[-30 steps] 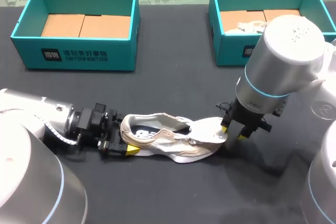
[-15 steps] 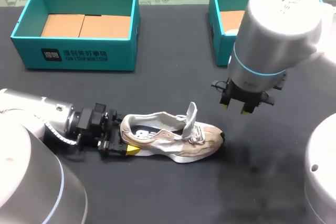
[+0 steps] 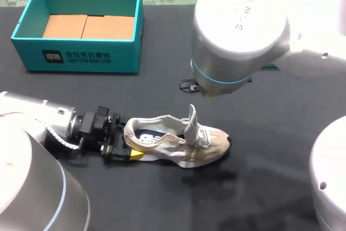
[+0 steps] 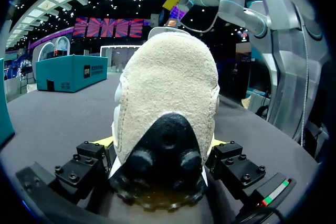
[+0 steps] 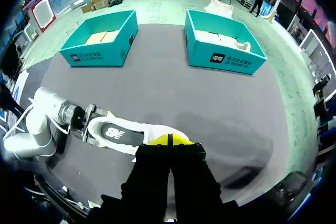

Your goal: Take the shoe out of the shoebox, open the shoe tongue, remove and reinsert the insole, then place the shoe into the shoebox

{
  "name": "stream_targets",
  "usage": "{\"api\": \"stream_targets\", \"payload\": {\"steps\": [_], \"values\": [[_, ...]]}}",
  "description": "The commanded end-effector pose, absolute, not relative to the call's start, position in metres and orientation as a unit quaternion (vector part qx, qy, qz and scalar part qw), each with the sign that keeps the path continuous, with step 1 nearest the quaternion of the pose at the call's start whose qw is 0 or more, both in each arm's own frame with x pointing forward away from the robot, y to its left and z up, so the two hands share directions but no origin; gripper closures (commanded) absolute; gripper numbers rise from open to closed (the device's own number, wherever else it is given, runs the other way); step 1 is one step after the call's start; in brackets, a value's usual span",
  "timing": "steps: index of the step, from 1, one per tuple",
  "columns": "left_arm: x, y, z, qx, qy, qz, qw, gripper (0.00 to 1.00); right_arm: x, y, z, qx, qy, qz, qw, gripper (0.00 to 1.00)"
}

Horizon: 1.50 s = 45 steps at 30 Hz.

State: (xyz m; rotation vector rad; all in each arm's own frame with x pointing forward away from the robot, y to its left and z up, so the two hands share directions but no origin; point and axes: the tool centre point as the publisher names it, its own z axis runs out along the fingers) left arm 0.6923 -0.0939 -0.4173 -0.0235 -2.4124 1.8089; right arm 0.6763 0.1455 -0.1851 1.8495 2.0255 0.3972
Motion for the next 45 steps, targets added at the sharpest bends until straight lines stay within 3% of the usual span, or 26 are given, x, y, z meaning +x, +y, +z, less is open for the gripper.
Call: {"api": "stream_targets", "payload": {"steps": [1,4,15,26,45], "values": [[0.692,-0.093,-0.418,-0.008,-0.799,0.599,0.063,1.0,0.681,0.178,-0.188,0.591,0.776,0.085,0.203,1.0],[0.692,-0.093,-0.418,-0.008,-0.799,0.599,0.063,1.0,0.677,0.189,-0.187,0.526,0.83,0.105,0.153,1.0],[0.692,-0.093,-0.418,-0.008,-0.799,0.599,0.063,1.0,0.676,0.19,-0.188,0.526,0.831,0.103,0.152,1.0],[0.692,-0.093,-0.418,-0.008,-0.799,0.599,0.063,1.0,0.661,0.248,-0.21,0.283,0.945,0.096,0.133,1.0],[0.692,-0.093,-0.418,-0.008,-0.799,0.599,0.063,1.0,0.654,0.27,-0.227,0.221,0.965,0.077,0.123,1.0]]}}
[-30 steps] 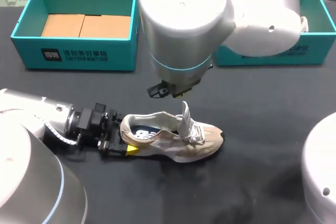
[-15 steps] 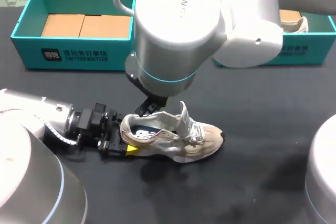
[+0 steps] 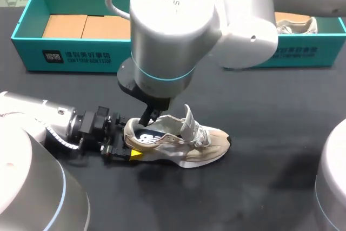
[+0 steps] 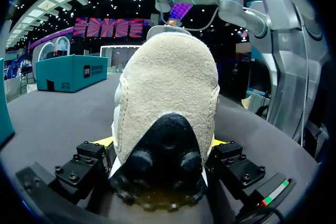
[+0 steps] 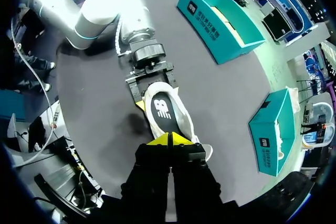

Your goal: Take the shoe out of the shoebox, open the shoe tongue, remove and reinsert the insole, then place the shoe into the shoebox

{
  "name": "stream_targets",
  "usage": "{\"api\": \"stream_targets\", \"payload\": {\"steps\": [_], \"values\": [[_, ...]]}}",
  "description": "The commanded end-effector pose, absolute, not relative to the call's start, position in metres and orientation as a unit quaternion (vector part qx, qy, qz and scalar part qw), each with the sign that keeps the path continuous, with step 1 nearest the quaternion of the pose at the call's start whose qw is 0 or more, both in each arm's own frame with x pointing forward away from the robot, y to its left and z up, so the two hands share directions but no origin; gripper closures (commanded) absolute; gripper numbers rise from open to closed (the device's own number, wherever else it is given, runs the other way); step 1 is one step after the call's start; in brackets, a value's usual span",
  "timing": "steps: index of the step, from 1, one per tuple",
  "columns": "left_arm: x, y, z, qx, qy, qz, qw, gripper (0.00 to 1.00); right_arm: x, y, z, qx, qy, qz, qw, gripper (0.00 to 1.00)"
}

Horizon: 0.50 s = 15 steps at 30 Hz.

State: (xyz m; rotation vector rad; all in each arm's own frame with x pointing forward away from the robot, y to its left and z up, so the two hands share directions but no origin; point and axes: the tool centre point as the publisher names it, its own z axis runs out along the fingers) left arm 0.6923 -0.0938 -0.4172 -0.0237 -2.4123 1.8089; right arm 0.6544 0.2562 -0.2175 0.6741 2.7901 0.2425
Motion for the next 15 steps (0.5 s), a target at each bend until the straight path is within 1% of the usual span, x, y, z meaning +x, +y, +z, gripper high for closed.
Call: {"api": "stream_targets", "payload": {"steps": [1,13,15], "values": [[0.692,-0.093,-0.418,-0.008,-0.799,0.599,0.063,1.0,0.653,0.27,-0.229,0.208,0.969,0.07,0.11,1.0],[0.692,-0.093,-0.418,-0.008,-0.799,0.599,0.063,1.0,0.653,0.27,-0.229,0.208,0.969,0.07,0.11,1.0],[0.692,-0.093,-0.418,-0.008,-0.799,0.599,0.063,1.0,0.655,0.278,-0.243,0.191,0.974,0.062,0.106,1.0]]}}
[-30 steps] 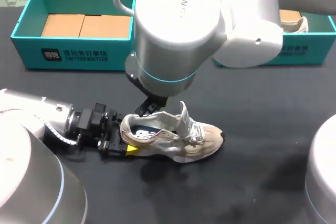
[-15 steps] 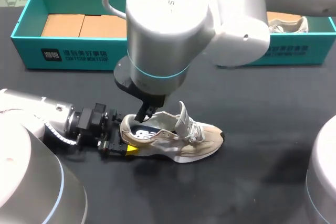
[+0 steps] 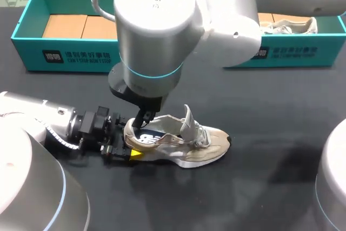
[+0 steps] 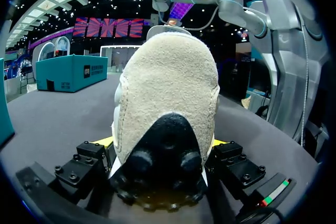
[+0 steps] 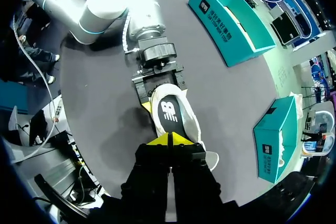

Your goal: Take the shoe out of the shoebox, open the shoe tongue, remove and reinsert the insole, then place the shoe into the shoebox

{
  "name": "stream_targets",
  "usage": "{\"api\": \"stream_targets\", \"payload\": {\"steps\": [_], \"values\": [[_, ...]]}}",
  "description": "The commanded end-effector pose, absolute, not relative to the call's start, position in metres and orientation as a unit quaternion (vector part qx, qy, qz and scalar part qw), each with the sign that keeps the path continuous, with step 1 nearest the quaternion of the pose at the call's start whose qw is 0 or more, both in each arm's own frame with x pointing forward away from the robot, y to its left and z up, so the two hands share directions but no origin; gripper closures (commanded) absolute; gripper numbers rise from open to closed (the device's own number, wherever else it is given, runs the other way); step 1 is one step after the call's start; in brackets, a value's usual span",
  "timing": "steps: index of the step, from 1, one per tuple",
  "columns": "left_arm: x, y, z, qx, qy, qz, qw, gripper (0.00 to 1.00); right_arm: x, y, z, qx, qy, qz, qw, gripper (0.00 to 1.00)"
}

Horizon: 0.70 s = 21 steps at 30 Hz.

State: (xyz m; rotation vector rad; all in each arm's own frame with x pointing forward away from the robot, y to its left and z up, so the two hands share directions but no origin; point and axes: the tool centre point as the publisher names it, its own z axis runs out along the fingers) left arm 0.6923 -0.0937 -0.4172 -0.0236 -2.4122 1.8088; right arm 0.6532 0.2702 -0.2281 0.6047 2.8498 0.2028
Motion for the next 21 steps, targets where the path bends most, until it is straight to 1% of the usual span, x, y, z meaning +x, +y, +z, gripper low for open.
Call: {"api": "stream_targets", "payload": {"steps": [1,4,7,19,21], "values": [[0.692,-0.093,-0.418,-0.008,-0.799,0.599,0.063,1.0,0.657,0.28,-0.249,0.185,0.976,0.057,0.101,1.0],[0.692,-0.093,-0.418,-0.008,-0.799,0.599,0.063,1.0,0.658,0.287,-0.264,0.159,0.983,0.051,0.08,1.0],[0.692,-0.093,-0.418,-0.008,-0.799,0.599,0.063,1.0,0.662,0.287,-0.279,0.16,0.985,0.054,0.035,1.0],[0.692,-0.093,-0.418,-0.008,-0.799,0.599,0.063,1.0,0.662,0.287,-0.279,0.16,0.985,0.054,0.035,1.0],[0.692,-0.093,-0.418,-0.008,-0.799,0.599,0.063,1.0,0.663,0.292,-0.292,0.131,0.989,0.051,0.033,1.0]]}}
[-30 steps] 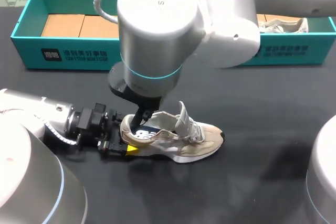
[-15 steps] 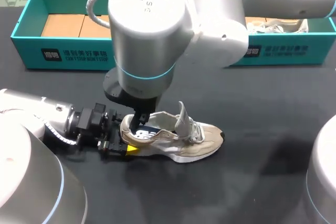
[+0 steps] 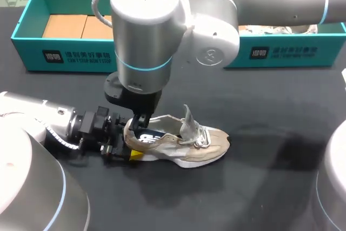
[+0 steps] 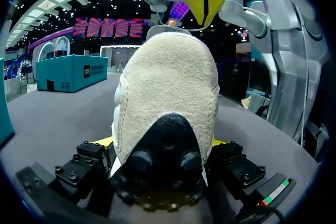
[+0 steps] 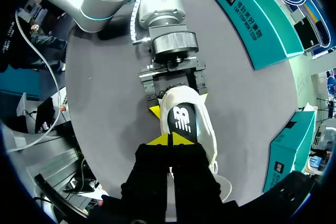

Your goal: Take the shoe out of the shoebox, open the shoe tongue, remove and reinsert the insole, then place the shoe into the shoebox

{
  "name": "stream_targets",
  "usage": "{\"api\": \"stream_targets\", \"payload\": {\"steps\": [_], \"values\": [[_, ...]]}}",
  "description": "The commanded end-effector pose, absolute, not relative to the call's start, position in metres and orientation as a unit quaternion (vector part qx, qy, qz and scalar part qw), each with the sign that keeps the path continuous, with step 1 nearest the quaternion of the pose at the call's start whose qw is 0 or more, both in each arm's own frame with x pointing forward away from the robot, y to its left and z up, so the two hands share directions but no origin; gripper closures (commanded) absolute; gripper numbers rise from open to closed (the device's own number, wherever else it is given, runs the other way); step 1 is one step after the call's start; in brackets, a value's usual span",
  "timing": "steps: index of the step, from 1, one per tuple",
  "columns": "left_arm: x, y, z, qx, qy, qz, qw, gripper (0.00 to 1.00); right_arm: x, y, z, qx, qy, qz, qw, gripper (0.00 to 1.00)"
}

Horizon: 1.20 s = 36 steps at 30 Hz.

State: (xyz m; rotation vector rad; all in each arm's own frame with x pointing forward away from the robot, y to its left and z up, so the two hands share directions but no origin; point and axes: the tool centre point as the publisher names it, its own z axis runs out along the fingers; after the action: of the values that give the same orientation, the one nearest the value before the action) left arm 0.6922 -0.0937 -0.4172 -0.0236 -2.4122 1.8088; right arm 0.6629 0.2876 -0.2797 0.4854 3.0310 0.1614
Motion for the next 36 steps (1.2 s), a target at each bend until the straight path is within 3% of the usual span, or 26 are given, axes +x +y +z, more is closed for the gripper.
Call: {"api": "stream_targets", "payload": {"steps": [1,16,36], "values": [[0.692,-0.093,-0.418,-0.008,-0.799,0.599,0.063,1.0,0.663,0.294,-0.299,0.132,0.99,0.044,0.036,1.0],[0.692,-0.093,-0.418,-0.008,-0.799,0.599,0.063,1.0,0.672,0.292,-0.347,0.123,0.991,0.032,0.048,1.0],[0.692,-0.093,-0.418,-0.008,-0.799,0.599,0.063,1.0,0.69,0.265,-0.376,0.149,0.987,0.014,0.06,1.0]]}}
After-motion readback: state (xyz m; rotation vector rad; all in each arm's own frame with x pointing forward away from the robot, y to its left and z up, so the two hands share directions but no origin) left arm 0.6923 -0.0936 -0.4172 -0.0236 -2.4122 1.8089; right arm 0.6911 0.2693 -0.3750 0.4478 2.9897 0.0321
